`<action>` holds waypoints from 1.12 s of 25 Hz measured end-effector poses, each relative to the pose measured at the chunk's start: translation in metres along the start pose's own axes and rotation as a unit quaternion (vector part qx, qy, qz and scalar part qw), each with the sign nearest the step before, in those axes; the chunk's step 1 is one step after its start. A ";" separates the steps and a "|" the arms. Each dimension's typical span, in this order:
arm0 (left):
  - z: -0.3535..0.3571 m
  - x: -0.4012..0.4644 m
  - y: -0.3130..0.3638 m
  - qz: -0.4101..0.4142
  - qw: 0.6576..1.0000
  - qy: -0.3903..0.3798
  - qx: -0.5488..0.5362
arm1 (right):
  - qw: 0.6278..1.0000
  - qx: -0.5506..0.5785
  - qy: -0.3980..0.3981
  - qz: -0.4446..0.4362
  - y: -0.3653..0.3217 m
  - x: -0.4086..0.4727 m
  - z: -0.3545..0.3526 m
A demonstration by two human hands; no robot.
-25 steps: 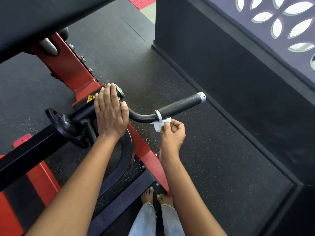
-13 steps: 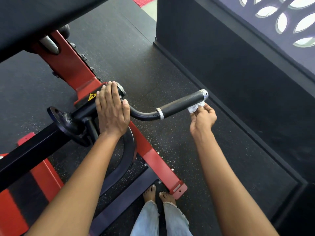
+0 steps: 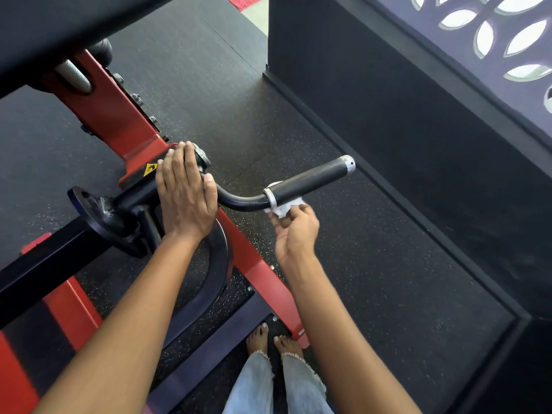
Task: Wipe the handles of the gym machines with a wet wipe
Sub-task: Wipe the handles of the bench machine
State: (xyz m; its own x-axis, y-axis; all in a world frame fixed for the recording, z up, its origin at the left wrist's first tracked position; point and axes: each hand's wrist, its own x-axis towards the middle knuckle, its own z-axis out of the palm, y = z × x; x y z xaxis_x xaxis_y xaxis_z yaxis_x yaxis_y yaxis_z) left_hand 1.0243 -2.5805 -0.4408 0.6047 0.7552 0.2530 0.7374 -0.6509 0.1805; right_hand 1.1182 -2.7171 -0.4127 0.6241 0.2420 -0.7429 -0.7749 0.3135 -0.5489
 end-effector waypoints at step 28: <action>-0.053 -0.002 0.018 0.000 0.993 -0.072 -0.098 | 0.750 -0.541 0.018 -0.380 -0.123 0.031 -0.018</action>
State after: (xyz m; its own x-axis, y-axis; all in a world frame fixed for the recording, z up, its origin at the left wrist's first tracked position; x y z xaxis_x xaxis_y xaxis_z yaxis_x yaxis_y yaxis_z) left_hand 1.0205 -2.5974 -0.3877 0.6523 0.7487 0.1176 0.6730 -0.6436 0.3646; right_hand 1.2311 -2.7646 -0.3746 0.9388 0.3396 -0.0573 0.1635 -0.5860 -0.7937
